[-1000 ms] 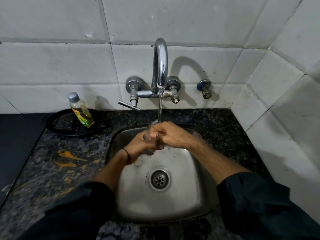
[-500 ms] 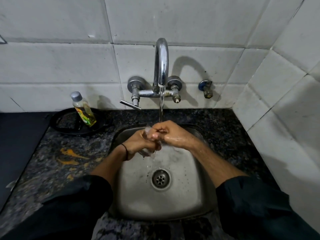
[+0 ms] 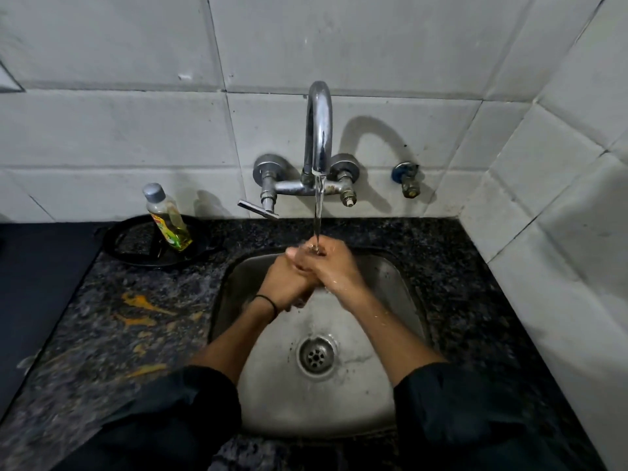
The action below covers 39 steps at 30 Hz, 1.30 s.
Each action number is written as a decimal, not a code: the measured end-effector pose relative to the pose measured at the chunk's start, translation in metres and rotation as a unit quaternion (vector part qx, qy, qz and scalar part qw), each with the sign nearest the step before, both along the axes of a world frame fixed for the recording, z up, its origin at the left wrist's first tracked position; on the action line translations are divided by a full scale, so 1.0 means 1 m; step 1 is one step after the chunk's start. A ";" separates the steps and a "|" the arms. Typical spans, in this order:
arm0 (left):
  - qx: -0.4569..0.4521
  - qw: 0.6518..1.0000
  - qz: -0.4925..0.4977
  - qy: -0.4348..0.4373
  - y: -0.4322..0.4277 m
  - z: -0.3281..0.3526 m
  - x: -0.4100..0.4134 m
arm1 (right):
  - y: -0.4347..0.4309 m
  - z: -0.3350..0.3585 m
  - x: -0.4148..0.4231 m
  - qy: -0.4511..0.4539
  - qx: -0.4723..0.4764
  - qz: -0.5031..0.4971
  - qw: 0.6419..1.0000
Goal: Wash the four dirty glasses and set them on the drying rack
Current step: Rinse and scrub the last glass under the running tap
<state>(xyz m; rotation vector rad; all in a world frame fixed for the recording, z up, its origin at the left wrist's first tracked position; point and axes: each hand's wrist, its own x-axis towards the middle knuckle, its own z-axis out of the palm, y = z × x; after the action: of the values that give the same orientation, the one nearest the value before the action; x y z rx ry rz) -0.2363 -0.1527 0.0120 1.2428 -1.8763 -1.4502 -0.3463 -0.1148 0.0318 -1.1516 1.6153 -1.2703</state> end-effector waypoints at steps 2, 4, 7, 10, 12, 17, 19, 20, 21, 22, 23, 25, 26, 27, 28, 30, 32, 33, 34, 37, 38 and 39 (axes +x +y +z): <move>0.045 0.997 -0.005 0.065 0.013 0.000 -0.004 | -0.009 -0.004 0.011 -0.003 -0.018 -0.137 0.990; 0.142 0.979 -0.017 0.147 0.016 -0.002 0.003 | -0.012 -0.002 0.012 -0.037 -0.009 -0.137 0.990; 0.296 0.922 -0.052 0.243 0.015 -0.001 0.016 | -0.008 0.001 0.007 -0.221 0.009 -0.066 0.973; 0.273 0.942 0.046 0.191 0.014 0.002 0.005 | -0.013 -0.007 0.012 -0.280 0.039 -0.129 0.950; 0.211 0.957 0.137 0.148 0.013 -0.001 -0.007 | -0.018 -0.014 0.024 -0.112 0.043 -0.155 0.981; 0.157 0.951 0.187 0.188 0.008 -0.024 -0.021 | -0.009 -0.024 0.042 0.004 0.050 -0.182 0.982; 0.118 0.956 0.159 0.219 0.024 -0.023 -0.024 | -0.009 -0.022 0.031 -0.035 0.063 -0.202 0.977; 0.091 0.964 0.129 0.212 0.029 -0.024 -0.025 | -0.010 -0.022 0.023 -0.094 0.063 -0.228 0.967; 0.096 0.970 0.098 0.202 0.034 -0.021 -0.025 | -0.009 -0.020 0.016 -0.169 0.081 -0.251 0.949; 0.113 0.970 0.080 0.201 0.036 -0.021 -0.025 | -0.006 -0.018 0.011 -0.239 0.101 -0.257 0.931; 0.125 0.971 0.082 0.187 0.035 -0.020 -0.024 | -0.002 -0.017 0.009 -0.302 0.119 -0.253 0.911; 0.161 0.968 0.122 0.151 0.026 -0.018 -0.027 | 0.002 -0.021 0.011 -0.341 0.144 -0.232 0.900; 0.200 0.960 0.143 0.133 0.021 -0.015 -0.027 | 0.003 -0.021 0.015 -0.324 0.141 -0.220 0.909; 0.245 0.946 0.170 0.126 0.016 -0.012 -0.027 | 0.003 -0.023 0.020 -0.285 0.125 -0.204 0.928; 0.289 0.927 0.194 0.136 0.012 -0.011 -0.026 | 0.005 -0.026 0.026 -0.237 0.098 -0.180 0.950; 0.276 0.932 0.203 0.121 0.009 -0.014 -0.025 | 0.007 -0.034 0.035 -0.169 0.054 -0.154 0.972; 0.204 0.953 0.188 0.120 0.019 -0.015 -0.026 | 0.006 -0.038 0.034 -0.153 0.049 -0.197 0.967; 0.180 0.958 0.180 0.134 0.025 -0.017 -0.026 | 0.005 -0.036 0.032 -0.161 0.056 -0.220 0.960; 0.170 0.959 0.163 0.155 0.029 -0.018 -0.025 | 0.004 -0.034 0.028 -0.183 0.062 -0.223 0.955; 0.232 0.948 0.082 0.203 0.028 -0.011 -0.015 | 0.009 -0.029 0.019 -0.180 0.049 -0.168 0.968; 0.265 0.937 0.094 0.205 0.026 -0.006 -0.014 | 0.010 -0.028 0.019 -0.152 0.027 -0.145 0.977; 0.285 0.928 0.132 0.199 0.022 -0.005 -0.014 | 0.010 -0.029 0.021 -0.121 0.005 -0.129 0.984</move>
<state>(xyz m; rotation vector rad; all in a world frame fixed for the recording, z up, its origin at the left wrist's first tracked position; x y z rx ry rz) -0.2503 -0.1311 0.0074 1.2543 -1.0058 -1.9830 -0.3255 -0.1047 0.0029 -0.7636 1.6202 -1.5008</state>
